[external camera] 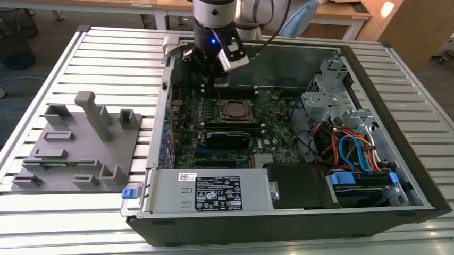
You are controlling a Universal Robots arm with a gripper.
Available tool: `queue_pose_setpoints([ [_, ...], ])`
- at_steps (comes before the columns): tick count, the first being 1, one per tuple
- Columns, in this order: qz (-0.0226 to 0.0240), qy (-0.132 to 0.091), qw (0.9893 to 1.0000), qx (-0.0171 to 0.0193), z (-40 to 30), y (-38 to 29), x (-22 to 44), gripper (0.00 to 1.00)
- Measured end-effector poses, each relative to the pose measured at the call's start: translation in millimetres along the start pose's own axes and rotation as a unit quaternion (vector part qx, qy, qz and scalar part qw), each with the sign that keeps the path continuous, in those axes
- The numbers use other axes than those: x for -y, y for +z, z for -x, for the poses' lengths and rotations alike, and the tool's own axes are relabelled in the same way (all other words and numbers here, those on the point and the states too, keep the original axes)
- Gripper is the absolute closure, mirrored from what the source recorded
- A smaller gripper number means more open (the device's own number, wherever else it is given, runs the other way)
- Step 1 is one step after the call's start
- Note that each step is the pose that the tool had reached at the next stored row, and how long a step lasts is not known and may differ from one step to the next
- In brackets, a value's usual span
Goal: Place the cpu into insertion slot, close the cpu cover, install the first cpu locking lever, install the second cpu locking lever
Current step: 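Install the first cpu locking lever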
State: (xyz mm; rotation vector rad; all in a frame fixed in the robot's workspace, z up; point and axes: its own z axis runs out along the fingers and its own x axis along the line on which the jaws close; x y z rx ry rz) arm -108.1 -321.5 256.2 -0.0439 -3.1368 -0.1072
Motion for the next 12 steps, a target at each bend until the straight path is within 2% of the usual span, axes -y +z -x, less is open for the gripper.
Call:
queue_pose_setpoints([
  [3, 0.0, -0.002, 1.0, -0.0002, 0.4, 0.1, -1.9, 0.9],
  [8, 0.0, -0.002, 1.0, -0.0002, 6.6, 0.1, -2.2, 0.9],
  [12, 0.0, -0.002, 1.0, -0.0002, 7.4, 0.1, -2.3, 0.9],
])
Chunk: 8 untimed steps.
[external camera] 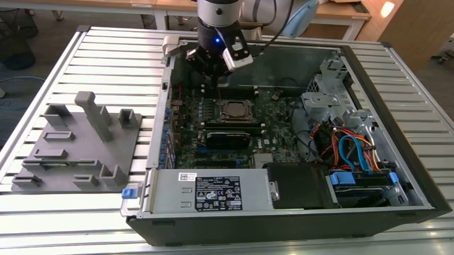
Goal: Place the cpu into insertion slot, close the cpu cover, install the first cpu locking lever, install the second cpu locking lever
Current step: 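Install the first cpu locking lever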
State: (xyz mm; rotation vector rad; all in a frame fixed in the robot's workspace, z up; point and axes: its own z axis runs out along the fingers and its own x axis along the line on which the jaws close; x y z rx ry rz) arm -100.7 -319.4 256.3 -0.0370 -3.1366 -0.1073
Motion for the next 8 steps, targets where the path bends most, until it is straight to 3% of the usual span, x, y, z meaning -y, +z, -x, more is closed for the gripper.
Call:
queue_pose_setpoints([
  [8, 0.0, 0.0, 1.0, 0.0, 1.3, 0.0, 0.0, 0.9],
])
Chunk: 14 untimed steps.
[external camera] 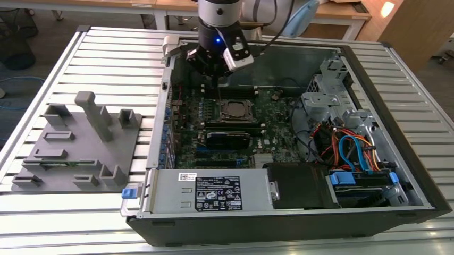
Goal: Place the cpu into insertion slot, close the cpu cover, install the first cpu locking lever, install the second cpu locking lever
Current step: 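Install the first cpu locking lever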
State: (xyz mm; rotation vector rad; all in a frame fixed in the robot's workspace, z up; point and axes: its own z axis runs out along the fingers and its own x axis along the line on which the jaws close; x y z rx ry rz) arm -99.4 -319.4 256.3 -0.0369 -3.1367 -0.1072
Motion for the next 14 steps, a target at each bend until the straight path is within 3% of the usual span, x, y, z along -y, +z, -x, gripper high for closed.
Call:
queue_pose_setpoints([
  [14, 0.0, 0.0, 1.0, 0.0, 11.4, 0.0, -0.2, 0.9],
])
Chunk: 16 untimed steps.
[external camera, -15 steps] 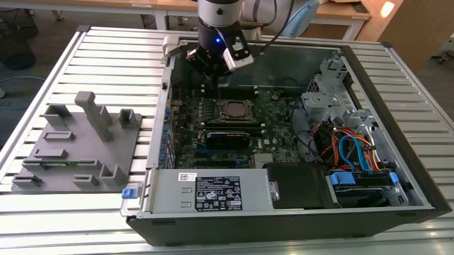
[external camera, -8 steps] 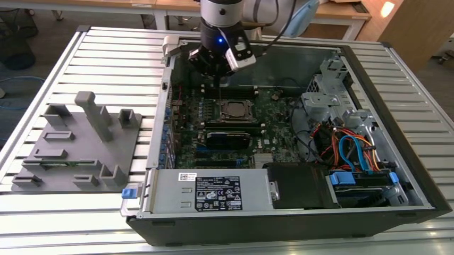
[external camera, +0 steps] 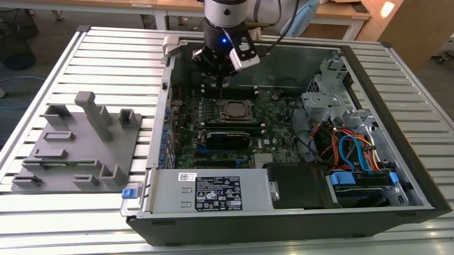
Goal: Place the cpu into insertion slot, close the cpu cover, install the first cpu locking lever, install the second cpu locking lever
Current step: 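Install the first cpu locking lever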
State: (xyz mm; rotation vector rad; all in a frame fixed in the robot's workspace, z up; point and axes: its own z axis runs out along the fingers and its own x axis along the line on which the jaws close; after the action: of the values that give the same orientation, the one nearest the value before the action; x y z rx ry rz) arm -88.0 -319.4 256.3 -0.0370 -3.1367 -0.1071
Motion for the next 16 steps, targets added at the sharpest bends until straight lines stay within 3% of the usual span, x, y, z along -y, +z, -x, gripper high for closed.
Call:
queue_pose_setpoints([
  [16, 0.0006, 0.0, 1.0, 0.0, 12.4, 0.3, -0.2, 0.9],
])
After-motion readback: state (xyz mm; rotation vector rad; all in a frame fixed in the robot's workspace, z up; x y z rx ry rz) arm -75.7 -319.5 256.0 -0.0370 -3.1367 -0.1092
